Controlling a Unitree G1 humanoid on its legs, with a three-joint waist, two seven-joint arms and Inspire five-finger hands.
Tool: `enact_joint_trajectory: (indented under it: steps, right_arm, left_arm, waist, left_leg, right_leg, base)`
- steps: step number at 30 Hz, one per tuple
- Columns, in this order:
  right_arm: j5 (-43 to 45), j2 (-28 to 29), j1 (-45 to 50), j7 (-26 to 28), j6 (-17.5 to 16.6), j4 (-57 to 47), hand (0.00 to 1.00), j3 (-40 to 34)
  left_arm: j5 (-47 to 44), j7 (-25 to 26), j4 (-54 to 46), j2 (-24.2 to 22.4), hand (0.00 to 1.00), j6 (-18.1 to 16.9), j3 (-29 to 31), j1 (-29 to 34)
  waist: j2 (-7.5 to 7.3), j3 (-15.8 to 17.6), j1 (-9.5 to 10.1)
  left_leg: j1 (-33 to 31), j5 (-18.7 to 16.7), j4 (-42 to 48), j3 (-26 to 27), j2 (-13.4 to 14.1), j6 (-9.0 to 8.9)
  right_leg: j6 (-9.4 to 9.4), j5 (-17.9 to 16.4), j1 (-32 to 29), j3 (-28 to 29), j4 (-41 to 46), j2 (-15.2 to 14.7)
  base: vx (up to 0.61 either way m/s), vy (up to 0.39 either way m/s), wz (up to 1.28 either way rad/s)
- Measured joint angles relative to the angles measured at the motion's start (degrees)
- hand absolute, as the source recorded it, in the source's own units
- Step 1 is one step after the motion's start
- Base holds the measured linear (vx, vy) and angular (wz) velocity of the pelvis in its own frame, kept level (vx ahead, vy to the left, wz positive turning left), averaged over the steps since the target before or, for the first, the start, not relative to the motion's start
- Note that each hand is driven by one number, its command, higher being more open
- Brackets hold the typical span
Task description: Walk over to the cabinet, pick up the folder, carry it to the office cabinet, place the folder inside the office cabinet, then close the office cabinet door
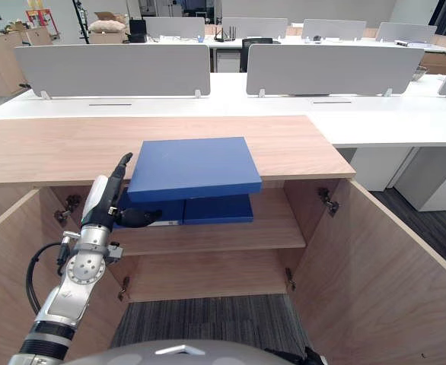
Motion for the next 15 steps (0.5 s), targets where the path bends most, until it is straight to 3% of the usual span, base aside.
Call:
enact_joint_trajectory:
  steps: [8,15]
  right_arm:
    - [0.0,0.0,0.0,0.0,0.0,0.0,1.0,-0.1]
    - [0.0,0.0,0.0,0.1,0.0,0.0,1.0,-0.2]
  left_arm:
    - [2.4,0.7,0.0,4.0,1.0,0.0,0.0,-3.2]
    - [4.5,0.7,0.0,4.7,1.0,0.0,0.1,-4.2]
  waist:
    - [-0.06,0.0,0.0]
    - [-0.25,-0.2,0.02]
  left_leg:
    - [-0.1,0.0,0.0,0.0,0.0,-0.01]
    - [-0.1,0.0,0.0,-0.2,0.0,-0.01]
  right_leg:
    - [0.0,0.0,0.0,0.0,-0.1,0.0]
    - [0.0,0.0,0.0,-0.1,-0.1,0.0]
  base:
    - [0.0,0.0,0.0]
    - [0.0,0.0,0.0]
